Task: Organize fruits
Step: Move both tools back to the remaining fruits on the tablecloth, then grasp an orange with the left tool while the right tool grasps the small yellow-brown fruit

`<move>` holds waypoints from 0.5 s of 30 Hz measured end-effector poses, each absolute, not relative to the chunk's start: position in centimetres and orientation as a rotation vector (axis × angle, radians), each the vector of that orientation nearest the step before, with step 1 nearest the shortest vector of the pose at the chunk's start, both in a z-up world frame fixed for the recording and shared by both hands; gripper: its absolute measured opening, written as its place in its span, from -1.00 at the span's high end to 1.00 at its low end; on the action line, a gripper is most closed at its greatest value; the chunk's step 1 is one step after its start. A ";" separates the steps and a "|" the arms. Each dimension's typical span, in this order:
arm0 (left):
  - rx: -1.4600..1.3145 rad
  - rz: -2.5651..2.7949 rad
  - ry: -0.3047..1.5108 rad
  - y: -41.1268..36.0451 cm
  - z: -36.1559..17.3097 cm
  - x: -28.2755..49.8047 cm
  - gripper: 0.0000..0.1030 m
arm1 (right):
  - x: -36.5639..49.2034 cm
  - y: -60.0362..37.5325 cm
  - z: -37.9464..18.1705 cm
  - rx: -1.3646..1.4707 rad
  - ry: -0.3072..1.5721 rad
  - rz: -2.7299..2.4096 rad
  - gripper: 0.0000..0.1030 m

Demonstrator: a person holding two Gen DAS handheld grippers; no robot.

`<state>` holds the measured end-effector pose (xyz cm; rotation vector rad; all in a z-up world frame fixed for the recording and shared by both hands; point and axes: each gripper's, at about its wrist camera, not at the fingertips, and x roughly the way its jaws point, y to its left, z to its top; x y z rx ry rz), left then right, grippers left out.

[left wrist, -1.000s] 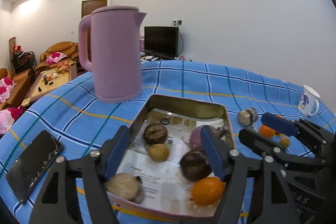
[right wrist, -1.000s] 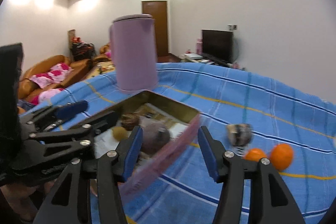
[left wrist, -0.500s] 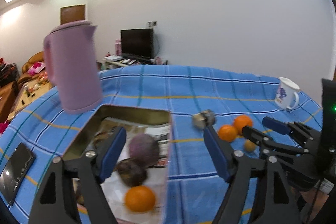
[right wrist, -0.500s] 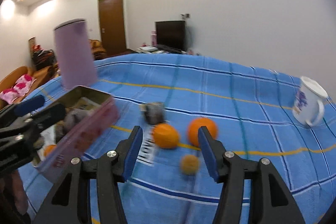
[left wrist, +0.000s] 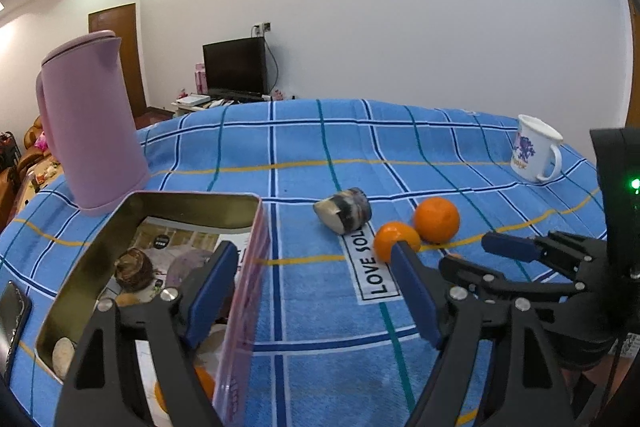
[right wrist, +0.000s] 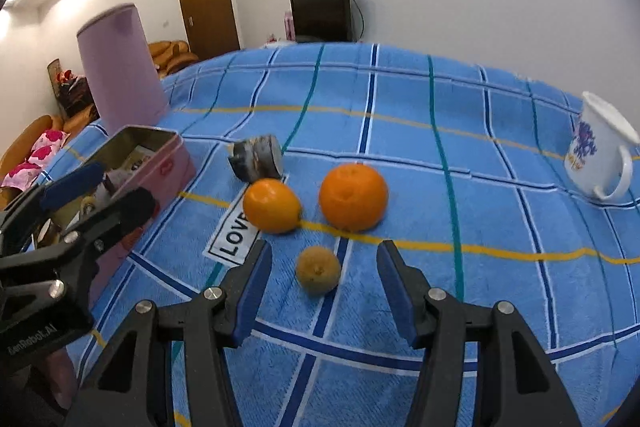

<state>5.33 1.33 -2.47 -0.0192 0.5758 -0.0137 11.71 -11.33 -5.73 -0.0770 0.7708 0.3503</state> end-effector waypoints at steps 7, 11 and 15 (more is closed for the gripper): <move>-0.018 -0.022 0.587 1.2 -2.8 5.7 -0.57 | 12.7 -11.0 -6.7 -0.077 0.839 0.360 0.17; -0.003 -0.035 0.596 0.6 -2.8 6.1 -0.57 | 12.9 -10.6 -7.1 -0.087 0.866 0.380 0.47; 0.005 -0.052 0.601 0.0 -2.7 6.4 -0.57 | 12.4 -11.2 -6.7 -0.062 0.838 0.374 0.47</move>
